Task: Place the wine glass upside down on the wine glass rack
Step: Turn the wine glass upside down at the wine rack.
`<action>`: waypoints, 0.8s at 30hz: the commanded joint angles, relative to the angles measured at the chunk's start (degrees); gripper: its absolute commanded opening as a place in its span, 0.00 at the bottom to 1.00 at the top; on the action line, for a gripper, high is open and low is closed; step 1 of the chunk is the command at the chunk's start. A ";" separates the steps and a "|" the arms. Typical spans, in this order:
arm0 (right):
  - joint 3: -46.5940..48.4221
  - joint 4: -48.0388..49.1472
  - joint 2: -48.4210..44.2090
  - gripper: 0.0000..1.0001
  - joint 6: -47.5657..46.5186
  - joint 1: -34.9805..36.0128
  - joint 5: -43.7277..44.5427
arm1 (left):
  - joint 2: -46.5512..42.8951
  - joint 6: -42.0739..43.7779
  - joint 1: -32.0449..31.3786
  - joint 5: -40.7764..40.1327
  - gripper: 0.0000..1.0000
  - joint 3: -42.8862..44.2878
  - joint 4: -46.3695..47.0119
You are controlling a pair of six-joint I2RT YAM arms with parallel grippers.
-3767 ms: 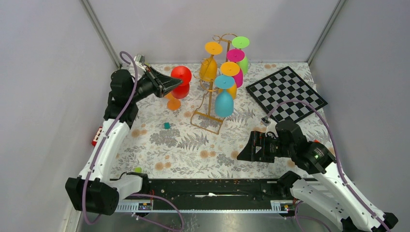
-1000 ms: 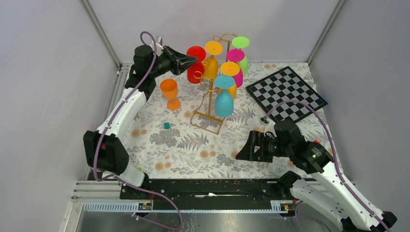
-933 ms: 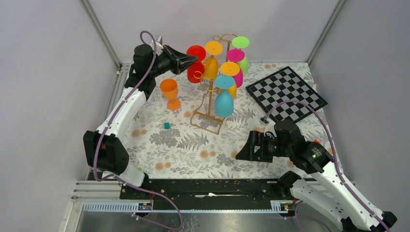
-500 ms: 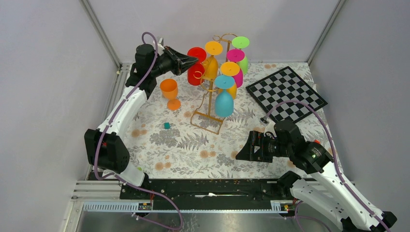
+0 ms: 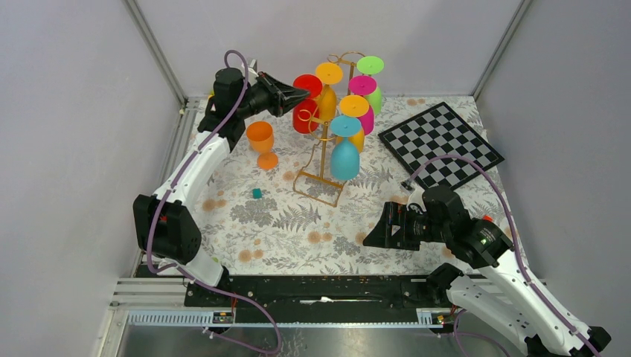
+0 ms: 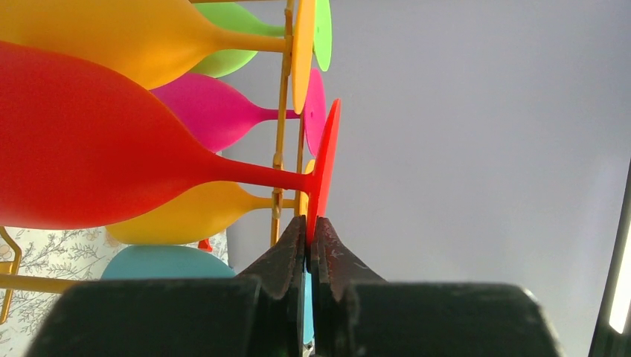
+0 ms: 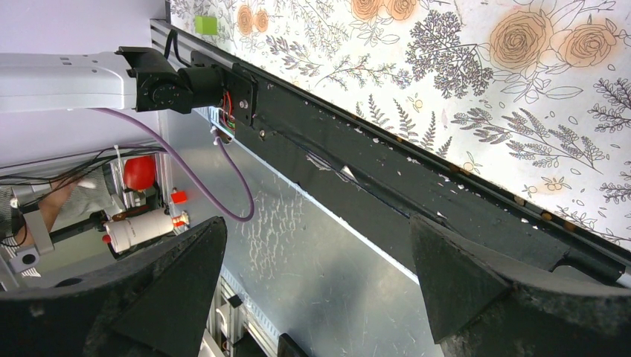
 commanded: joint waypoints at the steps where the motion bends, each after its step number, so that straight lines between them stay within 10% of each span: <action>1: -0.52 1.43 -0.41 0.98 -0.33 0.20 -0.62 | 0.02 -0.54 -0.28 -0.80 0.00 3.79 2.26; 24: -1.54 1.39 -1.27 0.99 -0.09 0.20 -0.55 | 1.03 -0.55 -2.30 -0.11 0.00 4.22 2.27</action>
